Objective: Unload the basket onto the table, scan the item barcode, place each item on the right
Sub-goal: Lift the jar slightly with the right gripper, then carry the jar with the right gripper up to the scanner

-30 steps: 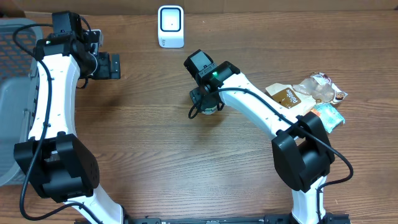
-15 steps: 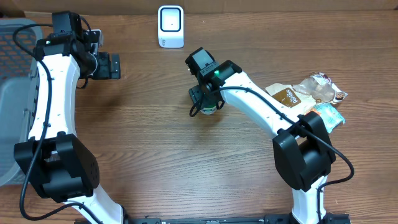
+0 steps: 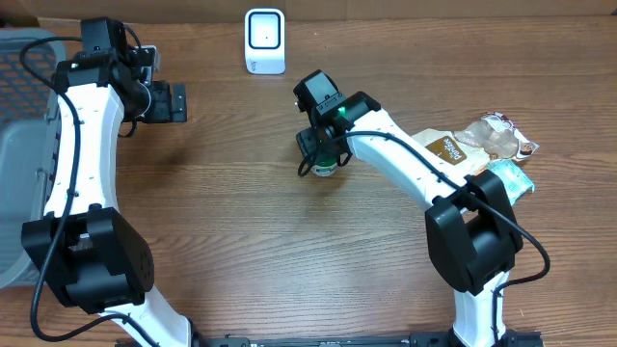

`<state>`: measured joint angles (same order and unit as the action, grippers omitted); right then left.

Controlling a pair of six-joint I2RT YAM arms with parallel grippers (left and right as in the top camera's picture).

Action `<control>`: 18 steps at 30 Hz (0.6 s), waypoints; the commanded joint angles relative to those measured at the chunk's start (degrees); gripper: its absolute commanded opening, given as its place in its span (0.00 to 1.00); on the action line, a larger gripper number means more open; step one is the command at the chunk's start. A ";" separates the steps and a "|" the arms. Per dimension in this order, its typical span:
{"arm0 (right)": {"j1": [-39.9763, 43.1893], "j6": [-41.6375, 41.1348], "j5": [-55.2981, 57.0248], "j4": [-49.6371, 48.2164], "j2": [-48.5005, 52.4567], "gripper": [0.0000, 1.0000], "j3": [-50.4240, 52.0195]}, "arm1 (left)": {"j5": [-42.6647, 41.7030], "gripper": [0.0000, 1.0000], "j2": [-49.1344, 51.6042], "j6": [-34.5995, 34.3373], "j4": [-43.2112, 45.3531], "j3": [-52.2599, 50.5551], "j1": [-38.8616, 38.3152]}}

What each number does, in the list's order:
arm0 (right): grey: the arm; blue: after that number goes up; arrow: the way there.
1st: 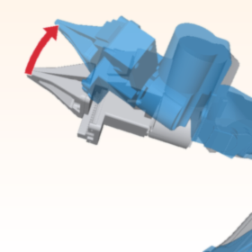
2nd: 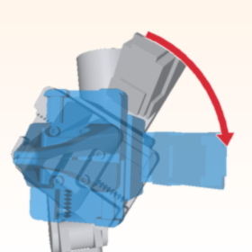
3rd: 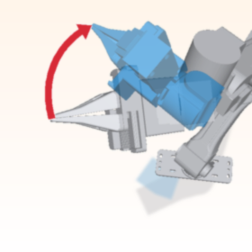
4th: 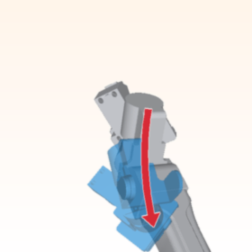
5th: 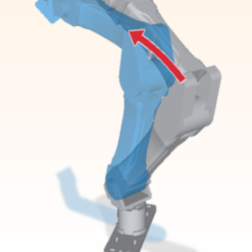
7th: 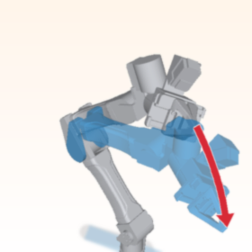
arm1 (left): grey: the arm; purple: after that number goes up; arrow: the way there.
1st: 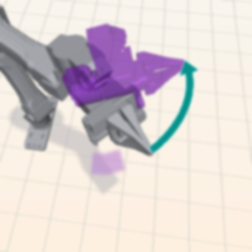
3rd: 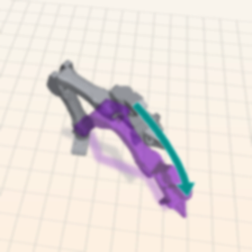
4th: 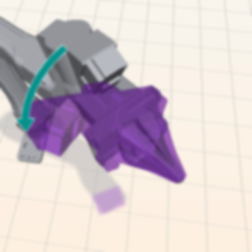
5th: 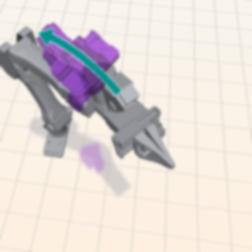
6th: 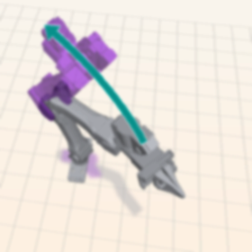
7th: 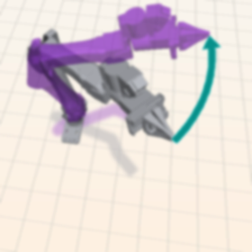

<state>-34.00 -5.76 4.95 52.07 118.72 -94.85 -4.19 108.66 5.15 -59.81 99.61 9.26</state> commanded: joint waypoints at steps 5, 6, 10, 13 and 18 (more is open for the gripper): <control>0.61 0.04 0.52 -0.59 0.37 0.68 1.05 | 0.33 1.00 -0.44 1.09 0.11 0.61 0.11; 0.74 0.04 0.52 -0.59 0.37 0.68 1.05 | 0.33 0.99 -0.44 1.09 0.11 0.61 0.11; 0.98 0.04 0.52 -0.59 0.37 0.68 1.05 | 0.33 0.99 -0.44 1.09 0.11 0.61 0.11; 0.98 0.04 0.52 -0.59 0.37 0.67 1.05 | 0.31 0.99 -0.44 1.09 0.09 0.61 0.11; 0.98 0.04 0.52 -0.57 0.37 0.57 1.05 | 0.33 1.00 -0.44 1.09 0.09 0.61 0.11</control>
<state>-33.69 -5.76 4.95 51.83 118.72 -94.26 -4.19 108.68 5.15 -59.81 99.61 9.26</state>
